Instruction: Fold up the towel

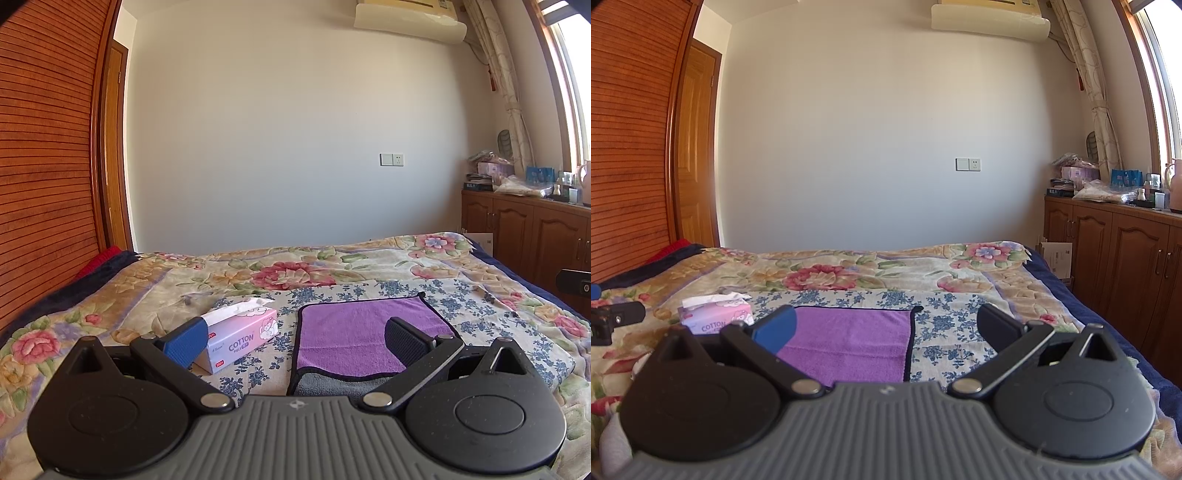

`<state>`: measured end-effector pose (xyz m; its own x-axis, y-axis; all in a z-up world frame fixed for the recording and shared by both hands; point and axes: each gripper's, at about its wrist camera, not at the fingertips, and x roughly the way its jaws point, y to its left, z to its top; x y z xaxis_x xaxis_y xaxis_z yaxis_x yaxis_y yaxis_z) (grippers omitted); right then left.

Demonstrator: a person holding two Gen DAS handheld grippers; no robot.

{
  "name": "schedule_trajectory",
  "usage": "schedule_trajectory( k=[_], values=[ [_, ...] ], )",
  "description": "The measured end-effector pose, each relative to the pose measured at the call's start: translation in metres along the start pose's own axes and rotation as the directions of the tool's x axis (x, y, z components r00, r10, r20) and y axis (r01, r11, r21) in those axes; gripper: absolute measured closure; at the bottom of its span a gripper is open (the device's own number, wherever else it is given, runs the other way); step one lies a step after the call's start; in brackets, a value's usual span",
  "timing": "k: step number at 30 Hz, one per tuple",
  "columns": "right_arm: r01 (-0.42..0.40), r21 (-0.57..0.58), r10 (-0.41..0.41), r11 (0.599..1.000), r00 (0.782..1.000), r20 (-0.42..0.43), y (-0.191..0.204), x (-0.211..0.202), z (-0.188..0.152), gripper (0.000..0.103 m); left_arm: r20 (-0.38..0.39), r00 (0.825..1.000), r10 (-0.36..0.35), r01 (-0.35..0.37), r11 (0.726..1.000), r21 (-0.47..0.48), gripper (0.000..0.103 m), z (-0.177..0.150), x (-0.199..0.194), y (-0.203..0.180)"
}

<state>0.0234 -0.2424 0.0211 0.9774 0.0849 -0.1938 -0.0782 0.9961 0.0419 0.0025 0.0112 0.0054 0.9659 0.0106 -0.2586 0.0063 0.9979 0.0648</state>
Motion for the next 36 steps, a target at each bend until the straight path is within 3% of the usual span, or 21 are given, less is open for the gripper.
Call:
schedule_trajectory(
  k=[36],
  values=[
    [0.001, -0.001, -0.001, 1.0, 1.0, -0.004, -0.0002, -0.0007, 0.0021, 0.0, 0.002, 1.0, 0.0, 0.0, 1.0, 0.002, 0.0, -0.001, -0.0002, -0.0003]
  ],
)
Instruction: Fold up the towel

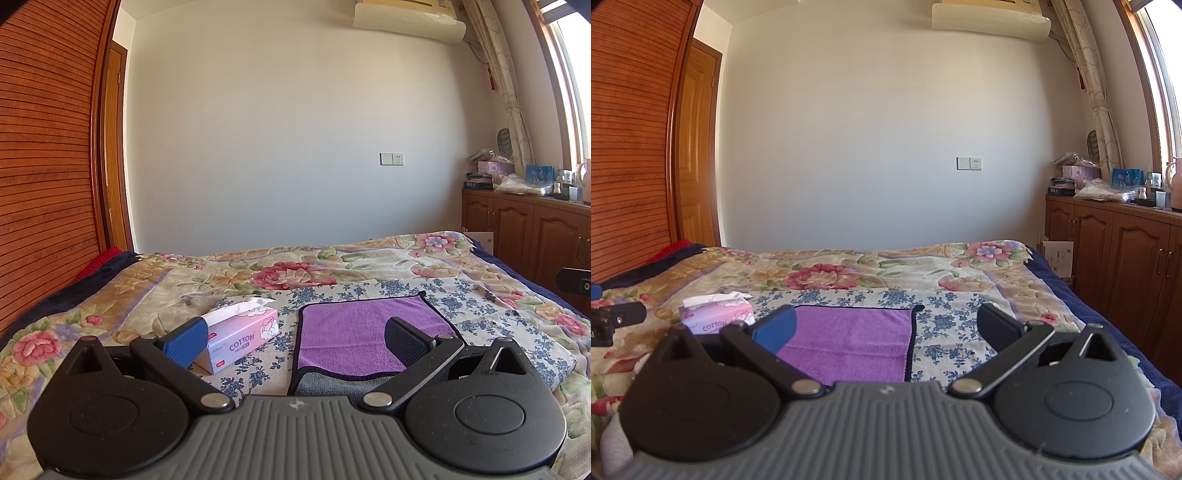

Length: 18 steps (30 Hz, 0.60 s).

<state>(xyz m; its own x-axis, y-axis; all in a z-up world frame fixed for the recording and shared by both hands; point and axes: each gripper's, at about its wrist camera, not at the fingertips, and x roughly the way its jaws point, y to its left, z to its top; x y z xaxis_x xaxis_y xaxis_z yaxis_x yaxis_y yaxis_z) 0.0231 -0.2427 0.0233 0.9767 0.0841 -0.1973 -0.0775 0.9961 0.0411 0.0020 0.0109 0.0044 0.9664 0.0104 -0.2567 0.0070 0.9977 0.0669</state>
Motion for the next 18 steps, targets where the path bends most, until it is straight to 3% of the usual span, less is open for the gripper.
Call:
schedule_trajectory(
  k=[18],
  values=[
    [-0.02, 0.003, 0.02, 1.0, 0.999, -0.026, 0.003, 0.007, -0.001, 0.0, -0.036, 0.999, -0.016, 0.017, 0.999, 0.031, 0.0, -0.003, 0.011, -0.002]
  ],
)
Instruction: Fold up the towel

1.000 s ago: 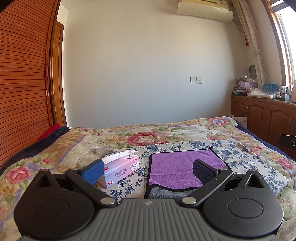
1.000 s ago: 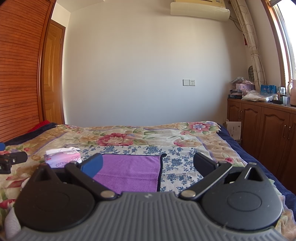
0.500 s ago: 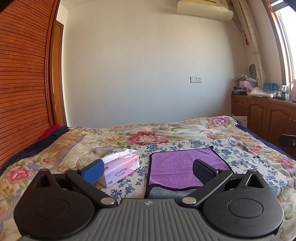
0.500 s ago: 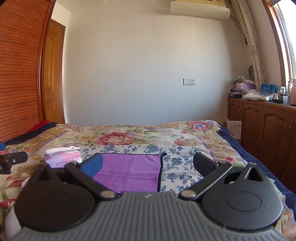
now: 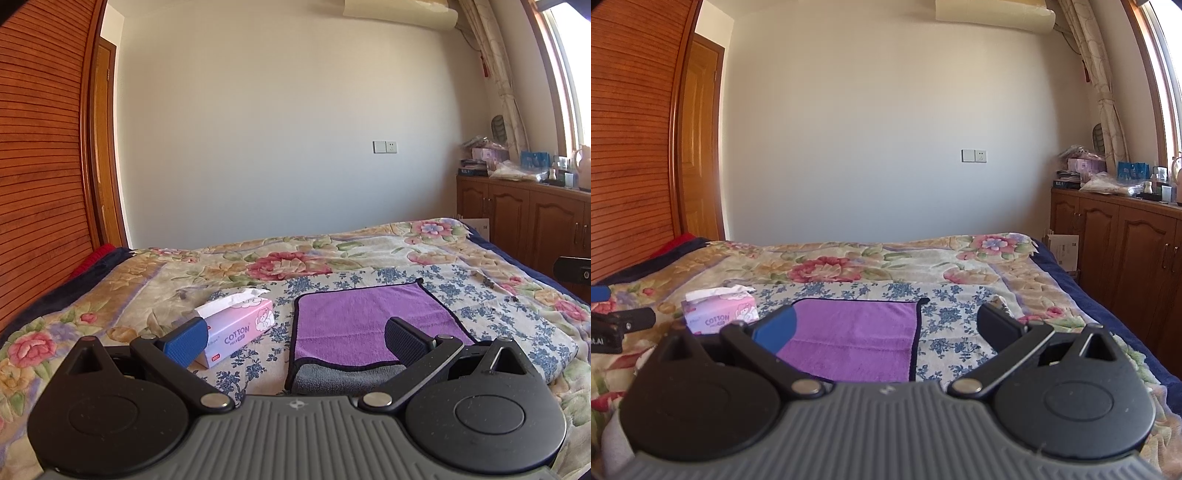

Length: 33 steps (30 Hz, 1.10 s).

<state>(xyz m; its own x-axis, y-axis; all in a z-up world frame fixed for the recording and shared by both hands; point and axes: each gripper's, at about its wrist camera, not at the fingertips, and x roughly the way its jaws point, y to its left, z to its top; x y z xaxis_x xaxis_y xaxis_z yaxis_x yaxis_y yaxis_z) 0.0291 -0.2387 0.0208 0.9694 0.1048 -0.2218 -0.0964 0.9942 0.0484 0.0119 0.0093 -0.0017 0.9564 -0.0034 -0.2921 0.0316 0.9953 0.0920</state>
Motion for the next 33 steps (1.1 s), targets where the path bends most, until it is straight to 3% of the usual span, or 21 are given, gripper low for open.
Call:
schedule_trajectory(
  k=[33],
  values=[
    [-0.089, -0.042, 0.084, 0.995, 0.99, -0.109, 0.007, 0.039, -0.002, 0.0, -0.109, 0.99, -0.091, 0.091, 0.996, -0.009, 0.0, -0.003, 0.064, 0.003]
  ],
)
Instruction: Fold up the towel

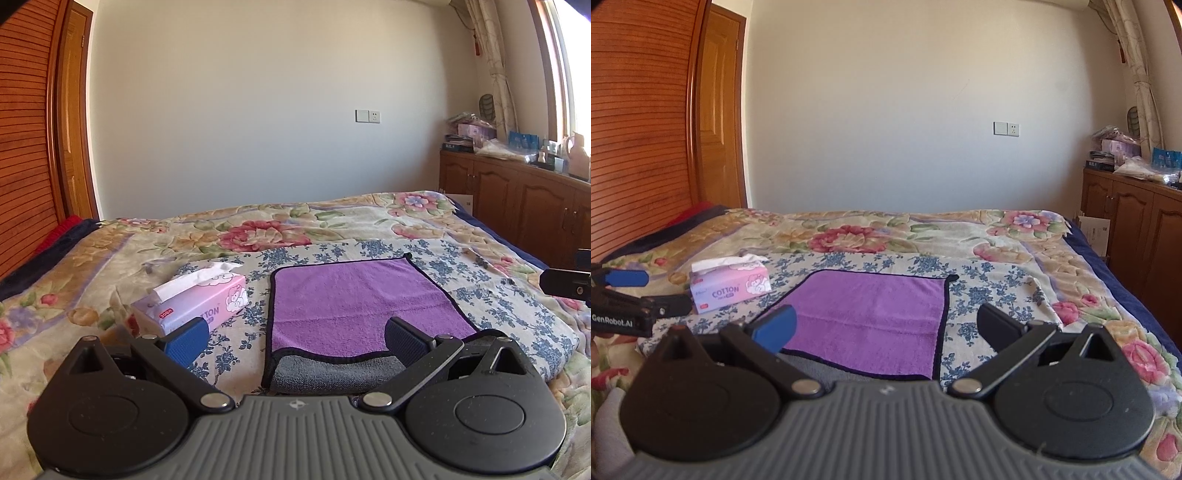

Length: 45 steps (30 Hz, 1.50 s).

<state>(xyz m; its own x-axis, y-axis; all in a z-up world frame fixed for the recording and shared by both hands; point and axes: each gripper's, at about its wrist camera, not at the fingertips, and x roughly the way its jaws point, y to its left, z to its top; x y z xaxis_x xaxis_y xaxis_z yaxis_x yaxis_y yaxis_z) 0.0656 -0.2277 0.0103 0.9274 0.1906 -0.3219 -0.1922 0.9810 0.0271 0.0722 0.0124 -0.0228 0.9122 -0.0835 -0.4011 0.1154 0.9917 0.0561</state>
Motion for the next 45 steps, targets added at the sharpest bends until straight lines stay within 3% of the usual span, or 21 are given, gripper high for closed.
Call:
schedule_trajectory(
  k=[9, 22, 32, 45],
  values=[
    [-0.036, -0.067, 0.033, 0.997, 0.998, -0.044, 0.006, 0.015, -0.001, 0.0, -0.044, 0.999, -0.007, 0.007, 1.0, 0.008, 0.006, -0.004, 0.023, 0.007],
    [-0.084, -0.127, 0.068, 0.988, 0.99, -0.122, 0.01, 0.043, -0.005, 0.0, -0.112, 0.993, -0.024, 0.026, 1.0, 0.014, 0.024, -0.01, 0.061, 0.014],
    [-0.129, -0.108, 0.108, 0.986, 0.977, -0.184, 0.002, 0.064, -0.009, 0.0, -0.146, 0.989, -0.022, 0.021, 1.0, -0.011, 0.04, -0.013, 0.086, 0.026],
    [-0.159, -0.057, 0.137, 0.986, 0.95, -0.28, -0.009, 0.088, -0.017, 0.0, -0.218, 0.974, -0.057, 0.054, 0.998, -0.019, 0.051, -0.022, 0.114, 0.032]
  ],
)
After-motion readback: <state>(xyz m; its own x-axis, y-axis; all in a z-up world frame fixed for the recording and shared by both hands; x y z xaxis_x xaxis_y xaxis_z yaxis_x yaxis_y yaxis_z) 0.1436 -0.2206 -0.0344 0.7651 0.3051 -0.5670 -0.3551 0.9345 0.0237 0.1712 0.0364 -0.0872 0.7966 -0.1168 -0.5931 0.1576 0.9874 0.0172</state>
